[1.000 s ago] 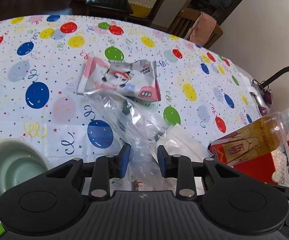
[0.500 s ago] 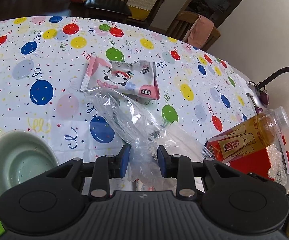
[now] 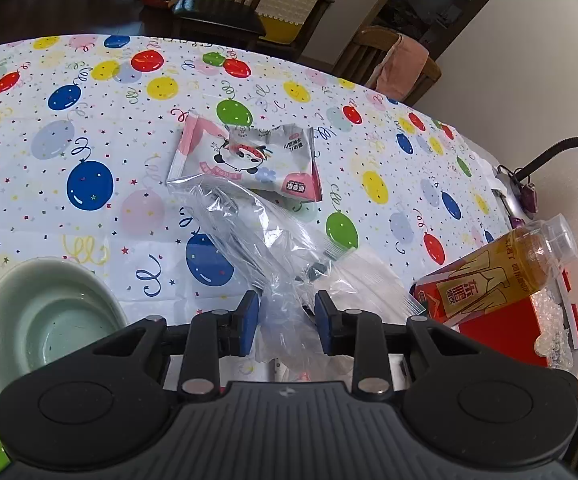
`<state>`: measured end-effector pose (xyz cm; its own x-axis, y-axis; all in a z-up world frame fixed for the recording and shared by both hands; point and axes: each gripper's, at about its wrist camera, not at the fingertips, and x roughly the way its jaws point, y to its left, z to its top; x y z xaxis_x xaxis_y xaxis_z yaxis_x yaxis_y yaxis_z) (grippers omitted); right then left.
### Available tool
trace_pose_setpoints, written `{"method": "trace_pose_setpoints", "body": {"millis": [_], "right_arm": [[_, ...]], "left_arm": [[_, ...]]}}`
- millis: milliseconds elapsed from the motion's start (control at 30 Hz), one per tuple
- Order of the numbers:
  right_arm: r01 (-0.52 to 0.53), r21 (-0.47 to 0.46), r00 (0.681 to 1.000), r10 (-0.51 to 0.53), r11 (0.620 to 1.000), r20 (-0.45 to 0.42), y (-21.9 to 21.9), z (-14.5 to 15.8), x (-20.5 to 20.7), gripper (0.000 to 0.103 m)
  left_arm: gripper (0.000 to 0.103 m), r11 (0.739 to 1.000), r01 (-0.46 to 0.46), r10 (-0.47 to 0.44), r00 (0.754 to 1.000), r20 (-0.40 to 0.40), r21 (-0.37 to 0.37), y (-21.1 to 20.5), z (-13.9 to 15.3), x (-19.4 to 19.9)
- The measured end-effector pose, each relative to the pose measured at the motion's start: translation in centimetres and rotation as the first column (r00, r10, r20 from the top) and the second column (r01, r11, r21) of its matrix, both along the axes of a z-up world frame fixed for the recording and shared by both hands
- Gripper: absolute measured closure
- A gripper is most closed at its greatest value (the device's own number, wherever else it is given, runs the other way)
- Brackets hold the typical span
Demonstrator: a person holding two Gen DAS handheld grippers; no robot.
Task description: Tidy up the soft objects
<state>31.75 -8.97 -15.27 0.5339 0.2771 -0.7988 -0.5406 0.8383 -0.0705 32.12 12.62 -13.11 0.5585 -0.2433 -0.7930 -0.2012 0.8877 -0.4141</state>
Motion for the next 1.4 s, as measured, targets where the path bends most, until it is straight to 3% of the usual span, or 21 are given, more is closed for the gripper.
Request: {"method": "trace_pose_setpoints", "body": {"millis": [467,733,1100,1400], "right_arm": [[0.010,0.170,1.000,-0.015,0.985,0.027,-4.7,5.3,-2.8,0.100],[0.023,0.243,0.996,-0.044,0.970,0.080,-7.8,9.2,-4.9,0.100],[0.096,0.335,0.983,-0.143,0.937,0.119,-13.8,13.8,-7.8,0.100],[0.177,0.353,0.957,-0.244,0.919,0.155,-20.1,15.6,-8.6,0.100]], "left_arm": [[0.073,1.000,0.014,-0.013,0.998,0.056,-0.014,-0.3,2.4,-1.9],[0.073,0.998,0.061,-0.058,0.989,0.136,-0.019,-1.6,5.9,-4.2],[0.073,0.982,0.186,-0.179,0.959,0.221,-0.012,-6.2,11.2,-7.0],[0.073,0.952,0.305,-0.295,0.919,0.263,0.001,-13.2,13.9,-7.6]]}}
